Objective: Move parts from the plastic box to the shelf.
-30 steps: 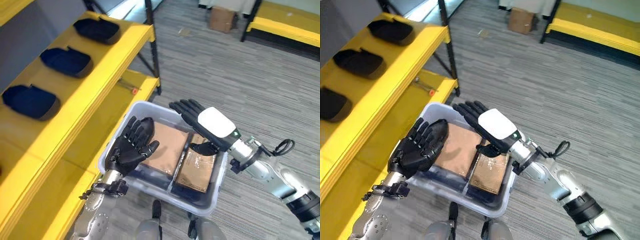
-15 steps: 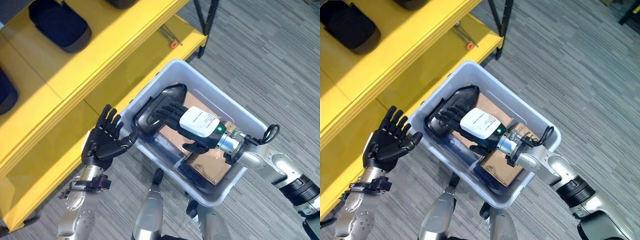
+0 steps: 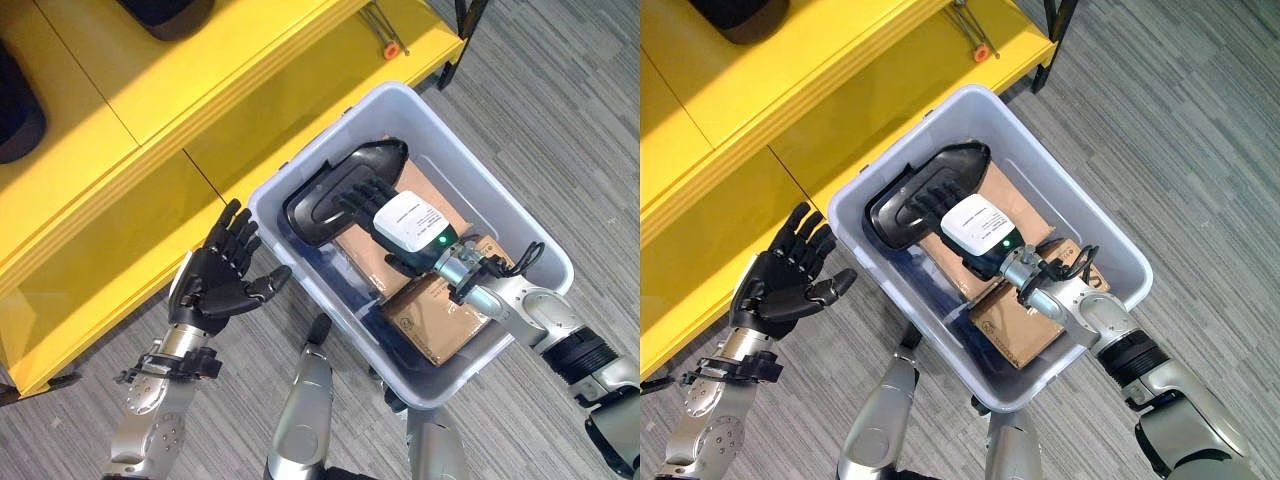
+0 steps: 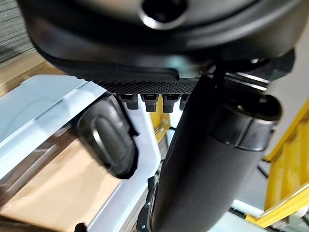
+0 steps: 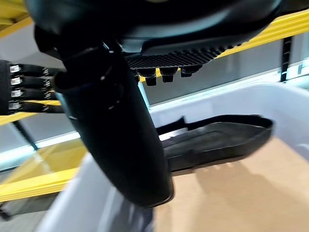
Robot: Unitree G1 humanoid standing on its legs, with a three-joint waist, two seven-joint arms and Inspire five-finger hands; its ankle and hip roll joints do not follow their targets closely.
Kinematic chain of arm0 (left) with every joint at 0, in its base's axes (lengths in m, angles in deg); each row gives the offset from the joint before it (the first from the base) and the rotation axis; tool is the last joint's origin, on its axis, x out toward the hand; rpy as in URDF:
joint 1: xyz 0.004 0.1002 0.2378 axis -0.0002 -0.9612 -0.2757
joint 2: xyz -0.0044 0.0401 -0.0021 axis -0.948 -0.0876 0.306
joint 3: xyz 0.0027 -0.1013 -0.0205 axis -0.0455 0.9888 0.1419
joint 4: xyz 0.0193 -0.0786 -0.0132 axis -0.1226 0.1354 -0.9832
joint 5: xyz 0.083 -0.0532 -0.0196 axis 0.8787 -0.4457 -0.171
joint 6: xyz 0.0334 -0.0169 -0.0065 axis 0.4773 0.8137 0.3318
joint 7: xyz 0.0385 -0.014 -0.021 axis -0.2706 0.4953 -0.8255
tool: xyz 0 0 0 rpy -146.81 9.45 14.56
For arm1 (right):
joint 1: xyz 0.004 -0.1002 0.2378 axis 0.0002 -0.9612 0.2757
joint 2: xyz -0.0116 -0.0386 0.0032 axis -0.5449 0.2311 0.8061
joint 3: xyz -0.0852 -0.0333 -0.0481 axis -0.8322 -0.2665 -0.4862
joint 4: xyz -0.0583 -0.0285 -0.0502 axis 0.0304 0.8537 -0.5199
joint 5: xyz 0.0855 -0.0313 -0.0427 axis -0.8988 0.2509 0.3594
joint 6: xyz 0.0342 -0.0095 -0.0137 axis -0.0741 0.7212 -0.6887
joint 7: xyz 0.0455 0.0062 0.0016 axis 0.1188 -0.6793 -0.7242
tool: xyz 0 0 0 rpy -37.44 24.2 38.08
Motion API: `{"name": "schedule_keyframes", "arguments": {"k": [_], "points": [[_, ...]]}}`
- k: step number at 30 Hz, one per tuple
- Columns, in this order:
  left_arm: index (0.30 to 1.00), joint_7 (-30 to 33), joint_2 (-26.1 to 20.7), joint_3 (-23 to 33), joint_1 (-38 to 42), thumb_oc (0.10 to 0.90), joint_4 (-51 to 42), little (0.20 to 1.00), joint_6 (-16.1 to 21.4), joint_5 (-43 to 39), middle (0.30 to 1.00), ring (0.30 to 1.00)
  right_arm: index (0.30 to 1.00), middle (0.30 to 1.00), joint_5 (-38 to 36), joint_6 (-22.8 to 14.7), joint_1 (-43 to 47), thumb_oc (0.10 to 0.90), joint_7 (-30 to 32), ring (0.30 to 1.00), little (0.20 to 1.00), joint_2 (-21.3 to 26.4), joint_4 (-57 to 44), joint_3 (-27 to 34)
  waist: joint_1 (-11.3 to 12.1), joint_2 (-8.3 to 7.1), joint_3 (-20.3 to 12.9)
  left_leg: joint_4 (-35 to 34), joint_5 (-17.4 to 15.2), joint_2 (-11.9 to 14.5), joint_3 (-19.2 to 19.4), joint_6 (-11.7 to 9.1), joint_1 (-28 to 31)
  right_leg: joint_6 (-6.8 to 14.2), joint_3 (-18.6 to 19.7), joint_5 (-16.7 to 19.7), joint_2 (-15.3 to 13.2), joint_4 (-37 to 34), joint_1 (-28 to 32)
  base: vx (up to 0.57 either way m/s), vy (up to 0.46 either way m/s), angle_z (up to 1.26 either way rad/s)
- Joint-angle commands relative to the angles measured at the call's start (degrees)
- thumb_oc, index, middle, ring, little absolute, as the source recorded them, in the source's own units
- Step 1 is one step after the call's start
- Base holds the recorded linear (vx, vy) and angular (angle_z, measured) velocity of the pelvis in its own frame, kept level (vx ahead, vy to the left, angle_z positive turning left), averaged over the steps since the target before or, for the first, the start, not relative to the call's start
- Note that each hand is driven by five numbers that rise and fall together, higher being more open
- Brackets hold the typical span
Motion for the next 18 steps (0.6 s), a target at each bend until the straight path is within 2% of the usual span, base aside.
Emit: {"name": "schedule_keyframes", "arguments": {"k": [1, 8, 18], "points": [[1.000, -2.7, -2.0, 0.7, -0.2, 0.900, -6.5, 1.000, 6.7, 0.6, 1.000, 1.000, 1.000, 1.000, 1.2, 2.3, 6.6, 0.900, 8.2, 1.000, 1.000, 0.1, -3.5, -1.9, -1.0, 1.90, -1.0, -13.2, 11.3, -0.5, 6.0, 3.2, -3.6, 1.5, 5.7, -14.9, 1.1, 14.1, 3.9, 0.08, -0.079, 0.05], [1.000, -2.9, -2.3, -0.9, 1.9, 0.900, -6.3, 1.000, 5.9, 0.7, 1.000, 1.000, 1.000, 1.000, 1.1, 7.3, 10.0, 0.900, 11.0, 1.000, 1.000, 0.0, 2.4, -3.8, -0.6, 2.09, -1.0, -9.2, 10.7, -1.8, 5.7, 3.8, -9.3, 1.1, 6.3, -16.0, 0.7, 18.6, -1.5, 0.02, -0.043, 0.05], [1.000, -2.6, -2.2, -2.2, 3.3, 0.900, -6.3, 1.000, 5.1, 0.3, 1.000, 1.000, 1.000, 1.000, 5.0, 8.6, 14.0, 0.900, 16.3, 1.000, 1.000, -0.1, 4.7, -5.2, -0.3, 2.49, -1.0, -5.3, 9.9, -3.5, 5.7, 4.6, -14.8, 0.8, 6.7, -17.0, 0.2, 22.7, -6.8, 0.00, 0.000, 0.04]]}}
